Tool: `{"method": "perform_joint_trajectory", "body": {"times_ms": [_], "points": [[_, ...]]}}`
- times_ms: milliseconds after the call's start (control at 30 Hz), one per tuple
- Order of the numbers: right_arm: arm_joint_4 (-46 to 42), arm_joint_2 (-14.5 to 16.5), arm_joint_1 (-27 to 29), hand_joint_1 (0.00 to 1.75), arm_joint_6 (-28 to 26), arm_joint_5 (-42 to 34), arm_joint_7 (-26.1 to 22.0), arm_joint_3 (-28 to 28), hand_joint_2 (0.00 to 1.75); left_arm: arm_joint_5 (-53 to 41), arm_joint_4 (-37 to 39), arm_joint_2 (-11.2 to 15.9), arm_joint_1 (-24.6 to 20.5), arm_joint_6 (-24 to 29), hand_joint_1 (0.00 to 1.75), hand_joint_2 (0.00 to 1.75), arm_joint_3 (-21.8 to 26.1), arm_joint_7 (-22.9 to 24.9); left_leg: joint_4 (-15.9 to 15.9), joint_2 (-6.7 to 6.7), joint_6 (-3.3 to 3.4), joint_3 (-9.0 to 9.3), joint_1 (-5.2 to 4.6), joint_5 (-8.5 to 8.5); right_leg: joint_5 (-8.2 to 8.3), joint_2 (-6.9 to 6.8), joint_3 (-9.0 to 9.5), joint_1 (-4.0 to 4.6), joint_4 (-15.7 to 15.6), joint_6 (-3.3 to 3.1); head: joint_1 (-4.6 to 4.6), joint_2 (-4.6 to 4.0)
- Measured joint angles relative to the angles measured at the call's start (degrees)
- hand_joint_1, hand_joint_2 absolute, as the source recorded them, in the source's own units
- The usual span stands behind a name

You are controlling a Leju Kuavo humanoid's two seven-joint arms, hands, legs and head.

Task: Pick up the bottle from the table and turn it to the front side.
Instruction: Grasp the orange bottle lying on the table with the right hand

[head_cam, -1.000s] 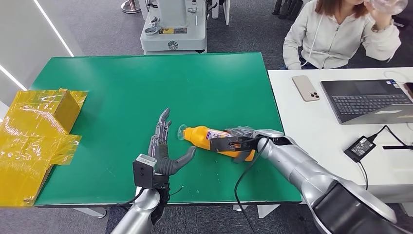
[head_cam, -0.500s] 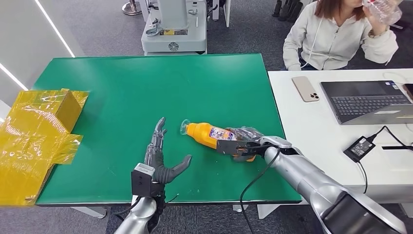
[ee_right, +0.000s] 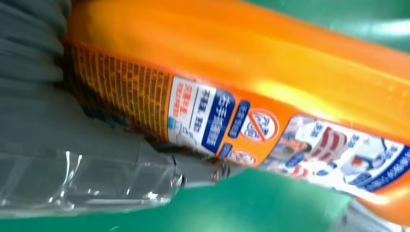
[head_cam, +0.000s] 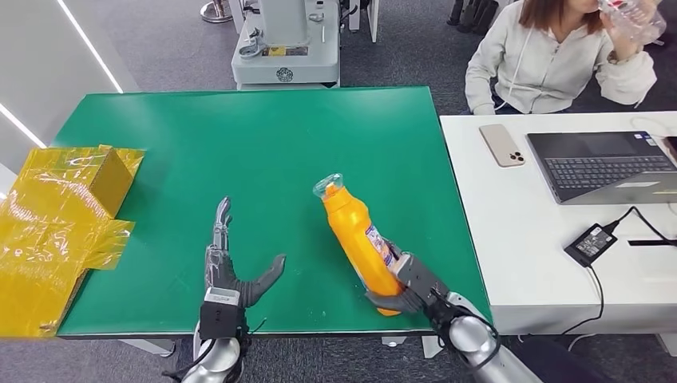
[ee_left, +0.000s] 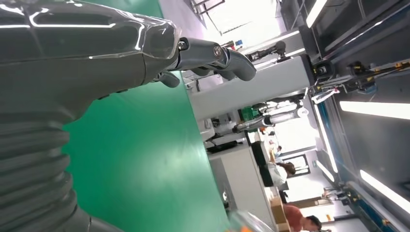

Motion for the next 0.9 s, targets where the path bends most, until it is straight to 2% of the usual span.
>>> {"method": "perform_joint_trajectory", "body": {"times_ms": [167, 333, 400, 533, 600, 700, 767, 900], "points": [[-6.3, 0.1, 5.0, 1.75, -1.1, 0.5, 0.6, -3.0, 1.75, -0.2, -1.4, 0.5, 1.0, 0.1, 0.00, 1.75, 0.0, 0.0, 0.0, 0.01, 0.00, -0.07, -0.01, 0.00, 0.00, 0.01, -0.07, -0.01, 0.0, 0.00, 0.01, 0.00], [-10.5, 0.7, 8.0, 1.75, -5.4, 1.2, -2.2, -6.0, 1.75, 0.2, -2.3, 0.7, 1.3, -1.1, 0.00, 1.75, 0.6, 0.8, 0.0, 0.00, 0.00, -0.08, -0.02, 0.00, 0.00, -0.02, -0.07, -0.02, 0.0, 0.00, 0.00, 0.00], [-13.0, 1.2, 9.3, 1.75, -8.4, 2.7, -3.0, -7.6, 1.75, 2.8, -2.7, 0.8, 1.4, -5.7, 0.00, 1.75, 1.0, 2.4, 0.0, 0.00, 0.00, -0.08, -0.02, 0.00, 0.00, -0.02, -0.08, -0.02, 0.0, 0.00, 0.00, 0.00], [-16.3, 2.1, 10.6, 1.75, -10.9, 6.1, -5.7, -9.2, 1.75, 8.8, -2.5, 1.1, 0.2, -20.2, 0.00, 1.75, 1.1, 6.8, 0.0, 0.06, 0.00, -0.10, -0.02, 0.00, 0.02, 0.05, -0.13, -0.02, 0.0, -0.01, 0.01, 0.00], [-16.7, 2.8, 9.4, 1.75, -10.5, 8.2, -7.7, -8.8, 1.75, 12.4, -1.0, 1.0, -2.4, -27.8, 0.00, 1.75, 1.1, 8.9, 0.0, 0.09, -0.01, -0.11, -0.02, 0.04, 0.06, 0.07, -0.15, -0.02, 0.0, -0.04, 0.00, 0.00], [-16.2, 4.8, 4.8, 1.75, -9.7, 11.7, -8.8, -6.4, 1.75, 18.8, 4.3, -0.2, -8.7, -38.1, 0.00, 1.75, 1.1, 12.0, 0.0, 0.10, -0.10, -0.12, -0.01, 0.17, 0.17, 0.08, -0.19, -0.02, 0.1, -0.09, 0.00, 0.00], [-15.4, 6.6, 1.1, 1.75, -9.0, 12.9, -8.2, -3.9, 1.75, 21.7, 8.5, -1.3, -13.2, -42.1, 0.00, 1.75, 1.0, 13.5, 0.0, 0.12, -0.12, -0.12, -0.01, 0.28, 0.26, 0.09, -0.22, -0.02, 0.1, -0.13, 0.00, 0.00], [-13.9, 9.7, -4.8, 1.75, -7.9, 13.4, -6.4, -0.1, 1.75, 24.6, 14.9, -2.5, -20.3, -45.4, 0.00, 1.75, 0.9, 14.9, 0.0, 0.12, -0.14, -0.12, -0.01, 0.36, 0.32, 0.10, -0.26, -0.01, 0.2, -0.16, -0.01, 0.00]]}}
